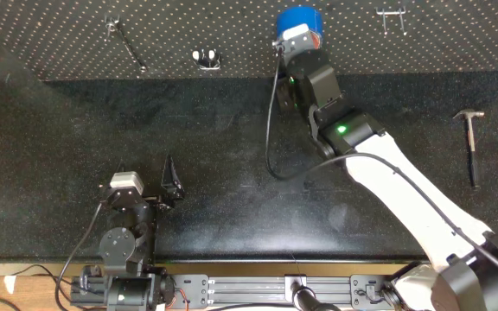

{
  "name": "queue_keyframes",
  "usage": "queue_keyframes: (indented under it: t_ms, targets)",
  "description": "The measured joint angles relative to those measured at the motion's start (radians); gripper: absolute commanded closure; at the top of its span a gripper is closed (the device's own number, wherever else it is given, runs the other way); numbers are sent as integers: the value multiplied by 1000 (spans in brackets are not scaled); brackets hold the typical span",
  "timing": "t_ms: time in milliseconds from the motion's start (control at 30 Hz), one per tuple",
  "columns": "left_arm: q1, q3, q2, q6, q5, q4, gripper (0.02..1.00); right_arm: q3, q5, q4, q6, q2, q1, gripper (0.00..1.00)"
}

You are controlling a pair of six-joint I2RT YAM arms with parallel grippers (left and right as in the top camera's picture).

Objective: Place Tools Onto Pegboard

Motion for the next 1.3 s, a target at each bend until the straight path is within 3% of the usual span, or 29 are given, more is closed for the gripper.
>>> queue_keyframes:
  t_ms: [33,67,167,267,400,500,667,833,1000,1300]
  targets:
    - [0,0,0,0,0,0,23,-3,-6,-153,-2,-47,3,75]
    - [0,0,-1,0,0,0,23,5,-13,-261,-4,-82,3,25]
    - [0,0,0,0,0,0,23,7,-18,-686,-5,-229,-76,25]
    - [0,0,0,0,0,0,23,2,-19,-1006,-17,-242,-323,25]
    - [0,0,0,0,0,0,23,0,-14,-1032,-151,-242,-656,25]
    - [0,0,0,0,0,0,23,-2,-26,-1001,-295,-233,-820,25]
    - [0,0,0,0,0,0,23,-3,-155,-895,-478,-52,-1047,25]
    - [0,0,0,0,0,0,23,-5,-193,-787,-630,157,-1088,25]
    - [0,0,-1,0,0,0,23,-5,-198,-751,-676,253,-1156,25]
    - [0,0,-1,0,0,0,25,-5,-175,-721,-727,293,-1157,3]
